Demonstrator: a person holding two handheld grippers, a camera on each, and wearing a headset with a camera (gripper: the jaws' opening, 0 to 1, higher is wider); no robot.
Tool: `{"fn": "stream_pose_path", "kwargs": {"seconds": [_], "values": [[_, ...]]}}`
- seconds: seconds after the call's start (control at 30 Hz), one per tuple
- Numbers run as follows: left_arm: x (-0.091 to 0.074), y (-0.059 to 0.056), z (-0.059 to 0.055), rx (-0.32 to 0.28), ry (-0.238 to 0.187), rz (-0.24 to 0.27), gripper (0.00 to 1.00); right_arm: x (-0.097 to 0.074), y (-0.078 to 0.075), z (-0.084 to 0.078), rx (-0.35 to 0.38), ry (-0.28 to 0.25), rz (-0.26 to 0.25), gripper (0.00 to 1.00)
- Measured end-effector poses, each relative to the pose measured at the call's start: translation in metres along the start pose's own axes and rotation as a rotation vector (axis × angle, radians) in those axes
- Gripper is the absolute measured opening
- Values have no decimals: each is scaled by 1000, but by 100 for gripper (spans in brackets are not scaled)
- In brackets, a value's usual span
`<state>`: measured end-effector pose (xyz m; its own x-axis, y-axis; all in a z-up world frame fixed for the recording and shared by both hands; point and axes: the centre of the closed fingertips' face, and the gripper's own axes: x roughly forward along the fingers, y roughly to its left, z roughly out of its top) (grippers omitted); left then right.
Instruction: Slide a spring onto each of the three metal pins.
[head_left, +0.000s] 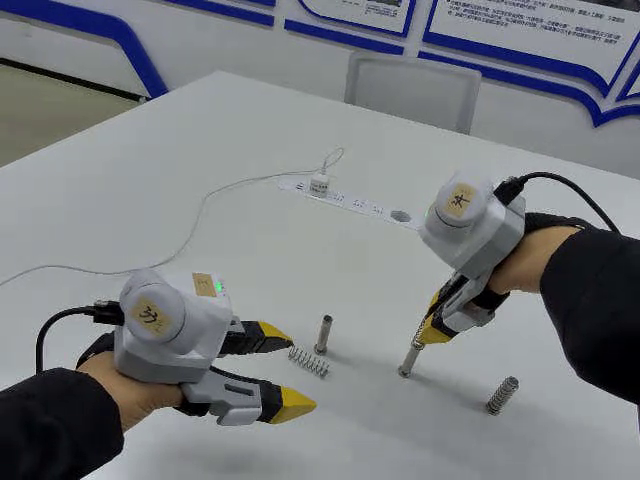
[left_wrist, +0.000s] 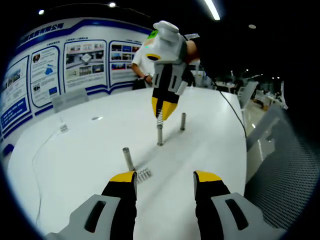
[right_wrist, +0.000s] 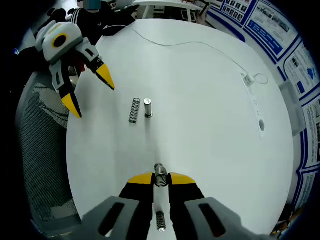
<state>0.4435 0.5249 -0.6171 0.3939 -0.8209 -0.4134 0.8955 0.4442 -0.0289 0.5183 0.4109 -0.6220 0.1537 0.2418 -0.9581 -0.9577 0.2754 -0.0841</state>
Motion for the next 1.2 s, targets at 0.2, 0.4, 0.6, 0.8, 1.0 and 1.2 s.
{"fn": "stream_pose_path", "kwargs": {"seconds": [0.2,0.4,0.6,0.8,1.0,1.2], "values": [[0,0,-1,-4,1,2,47,13,2,-2,-6,29,-6,12],[-1,1,-1,-9,-1,6,47,25,1,-5,18,45,-5,12],[-1,2,-1,-12,-1,8,47,33,1,-7,22,62,-2,12],[0,2,-2,-14,0,10,47,41,1,-10,34,81,8,12],[-1,3,-2,-17,0,13,47,44,3,-14,44,93,13,12],[-1,3,-2,-16,1,16,47,45,5,-16,35,97,21,14]]}}
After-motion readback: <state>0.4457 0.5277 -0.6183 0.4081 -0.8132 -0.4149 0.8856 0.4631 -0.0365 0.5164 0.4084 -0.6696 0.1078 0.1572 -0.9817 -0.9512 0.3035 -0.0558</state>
